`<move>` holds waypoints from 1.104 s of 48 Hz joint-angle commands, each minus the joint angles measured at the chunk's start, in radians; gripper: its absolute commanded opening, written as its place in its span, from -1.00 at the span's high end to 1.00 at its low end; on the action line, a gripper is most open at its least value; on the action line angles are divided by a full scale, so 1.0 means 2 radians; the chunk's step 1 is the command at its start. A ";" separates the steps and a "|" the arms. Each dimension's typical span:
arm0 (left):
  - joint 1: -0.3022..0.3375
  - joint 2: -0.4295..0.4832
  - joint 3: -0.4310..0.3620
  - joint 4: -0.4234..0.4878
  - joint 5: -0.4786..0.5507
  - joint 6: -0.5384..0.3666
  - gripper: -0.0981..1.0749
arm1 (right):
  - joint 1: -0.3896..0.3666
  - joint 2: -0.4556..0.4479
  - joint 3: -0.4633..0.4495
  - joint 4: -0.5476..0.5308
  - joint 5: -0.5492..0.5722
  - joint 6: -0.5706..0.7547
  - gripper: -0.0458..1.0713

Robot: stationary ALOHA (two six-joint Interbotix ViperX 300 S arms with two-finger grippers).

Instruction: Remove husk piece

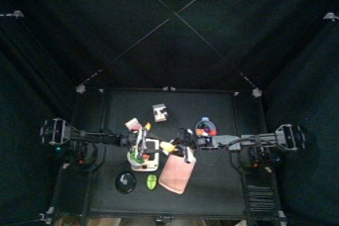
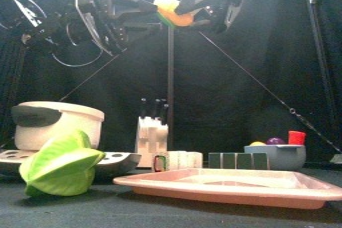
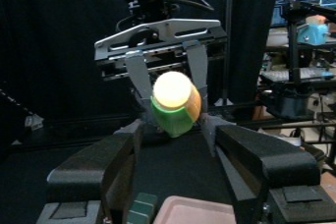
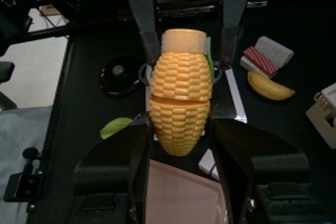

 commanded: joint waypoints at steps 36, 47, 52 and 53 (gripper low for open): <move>-0.004 0.031 -0.037 -0.014 -0.005 0.001 -0.56 | 0.001 -0.012 -0.004 -0.001 -0.005 0.000 0.18; -0.003 0.031 -0.038 -0.021 -0.005 0.001 -0.28 | 0.002 -0.012 -0.004 -0.002 -0.004 0.000 0.18; -0.003 0.031 -0.035 -0.026 -0.005 0.001 -0.19 | 0.002 -0.012 -0.004 -0.002 -0.003 0.000 0.18; -0.002 0.031 -0.035 -0.027 -0.005 0.001 -0.18 | 0.002 -0.012 -0.004 -0.002 -0.003 0.000 0.18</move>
